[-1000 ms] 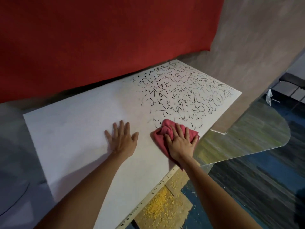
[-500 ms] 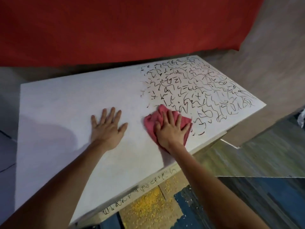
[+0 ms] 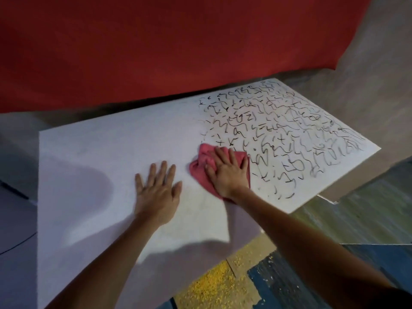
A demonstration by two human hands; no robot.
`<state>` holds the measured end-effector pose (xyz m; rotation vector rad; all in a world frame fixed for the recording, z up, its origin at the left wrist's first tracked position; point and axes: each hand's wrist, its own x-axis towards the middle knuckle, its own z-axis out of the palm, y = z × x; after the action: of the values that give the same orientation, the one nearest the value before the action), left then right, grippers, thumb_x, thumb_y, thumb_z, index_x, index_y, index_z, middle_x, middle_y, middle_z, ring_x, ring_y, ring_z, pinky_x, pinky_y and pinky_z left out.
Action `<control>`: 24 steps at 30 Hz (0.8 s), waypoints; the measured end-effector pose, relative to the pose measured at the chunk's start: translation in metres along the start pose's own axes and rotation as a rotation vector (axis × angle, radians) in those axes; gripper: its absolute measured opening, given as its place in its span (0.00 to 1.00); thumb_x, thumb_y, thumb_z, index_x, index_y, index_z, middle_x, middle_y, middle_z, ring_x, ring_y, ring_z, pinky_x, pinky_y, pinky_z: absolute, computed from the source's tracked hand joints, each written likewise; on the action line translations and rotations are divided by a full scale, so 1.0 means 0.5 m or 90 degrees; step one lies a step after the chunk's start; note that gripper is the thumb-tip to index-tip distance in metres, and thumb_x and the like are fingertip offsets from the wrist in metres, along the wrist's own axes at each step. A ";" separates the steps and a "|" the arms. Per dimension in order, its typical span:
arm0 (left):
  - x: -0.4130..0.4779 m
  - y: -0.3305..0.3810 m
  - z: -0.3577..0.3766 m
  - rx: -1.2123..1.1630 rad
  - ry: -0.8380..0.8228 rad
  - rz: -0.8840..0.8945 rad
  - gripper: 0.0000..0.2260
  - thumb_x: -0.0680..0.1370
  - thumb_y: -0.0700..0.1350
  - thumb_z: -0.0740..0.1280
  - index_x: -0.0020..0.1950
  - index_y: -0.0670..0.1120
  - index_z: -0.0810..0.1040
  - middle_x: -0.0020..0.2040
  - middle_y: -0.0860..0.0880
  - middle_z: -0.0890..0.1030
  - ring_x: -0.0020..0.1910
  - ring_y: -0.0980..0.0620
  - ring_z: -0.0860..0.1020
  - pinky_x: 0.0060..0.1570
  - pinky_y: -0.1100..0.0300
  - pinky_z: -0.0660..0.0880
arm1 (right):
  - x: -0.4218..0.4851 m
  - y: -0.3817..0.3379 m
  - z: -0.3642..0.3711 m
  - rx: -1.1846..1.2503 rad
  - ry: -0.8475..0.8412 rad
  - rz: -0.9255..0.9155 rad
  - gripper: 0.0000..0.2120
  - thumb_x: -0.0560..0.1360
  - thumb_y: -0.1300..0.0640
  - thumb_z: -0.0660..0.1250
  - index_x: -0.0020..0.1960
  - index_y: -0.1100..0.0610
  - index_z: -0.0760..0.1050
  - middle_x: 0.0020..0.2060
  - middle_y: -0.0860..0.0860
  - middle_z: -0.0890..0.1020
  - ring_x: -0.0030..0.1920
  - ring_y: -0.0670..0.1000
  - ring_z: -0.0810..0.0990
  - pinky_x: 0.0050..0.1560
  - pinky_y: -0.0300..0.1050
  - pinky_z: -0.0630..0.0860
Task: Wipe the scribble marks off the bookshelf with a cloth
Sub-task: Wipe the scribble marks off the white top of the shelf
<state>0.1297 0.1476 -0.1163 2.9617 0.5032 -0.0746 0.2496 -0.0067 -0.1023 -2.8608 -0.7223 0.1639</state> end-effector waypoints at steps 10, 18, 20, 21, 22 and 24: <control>0.005 -0.001 0.010 -0.010 0.022 0.020 0.39 0.69 0.59 0.26 0.79 0.51 0.48 0.79 0.51 0.48 0.78 0.47 0.46 0.72 0.39 0.42 | -0.033 -0.025 0.010 -0.013 0.000 0.006 0.33 0.76 0.38 0.36 0.78 0.48 0.44 0.78 0.45 0.46 0.77 0.51 0.39 0.72 0.62 0.35; 0.007 -0.011 0.016 -0.005 0.077 0.061 0.26 0.77 0.52 0.50 0.67 0.42 0.76 0.67 0.41 0.75 0.65 0.36 0.73 0.59 0.30 0.66 | -0.083 -0.051 0.015 -0.008 -0.017 -0.034 0.39 0.69 0.36 0.30 0.78 0.45 0.46 0.78 0.44 0.46 0.77 0.51 0.39 0.71 0.63 0.33; 0.007 -0.010 0.016 -0.017 0.072 0.065 0.26 0.77 0.52 0.50 0.67 0.42 0.75 0.67 0.41 0.75 0.66 0.37 0.73 0.60 0.30 0.65 | -0.029 -0.050 0.013 0.013 -0.001 -0.014 0.35 0.72 0.37 0.35 0.78 0.45 0.48 0.78 0.44 0.48 0.77 0.51 0.41 0.71 0.63 0.34; 0.005 -0.008 0.015 -0.018 0.071 0.061 0.27 0.78 0.53 0.47 0.70 0.44 0.73 0.69 0.43 0.73 0.68 0.38 0.71 0.63 0.32 0.62 | -0.001 -0.050 0.012 0.017 0.006 -0.003 0.33 0.75 0.38 0.39 0.78 0.46 0.50 0.78 0.44 0.49 0.77 0.51 0.42 0.71 0.63 0.35; 0.005 -0.005 0.012 -0.018 0.061 0.051 0.29 0.78 0.55 0.43 0.73 0.46 0.69 0.73 0.45 0.69 0.72 0.41 0.66 0.67 0.34 0.58 | 0.026 -0.051 0.009 0.020 0.012 0.006 0.30 0.77 0.39 0.42 0.78 0.46 0.50 0.78 0.45 0.50 0.77 0.51 0.43 0.71 0.64 0.36; 0.007 -0.007 0.019 -0.022 0.044 0.024 0.33 0.75 0.58 0.34 0.77 0.50 0.59 0.77 0.49 0.59 0.77 0.45 0.56 0.72 0.39 0.47 | 0.063 -0.057 0.005 0.027 0.020 0.018 0.27 0.81 0.42 0.47 0.78 0.47 0.51 0.78 0.46 0.51 0.77 0.52 0.44 0.71 0.64 0.37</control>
<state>0.1318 0.1506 -0.1265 2.9476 0.4517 0.0390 0.2635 0.0335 -0.1008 -2.8272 -0.6647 0.1370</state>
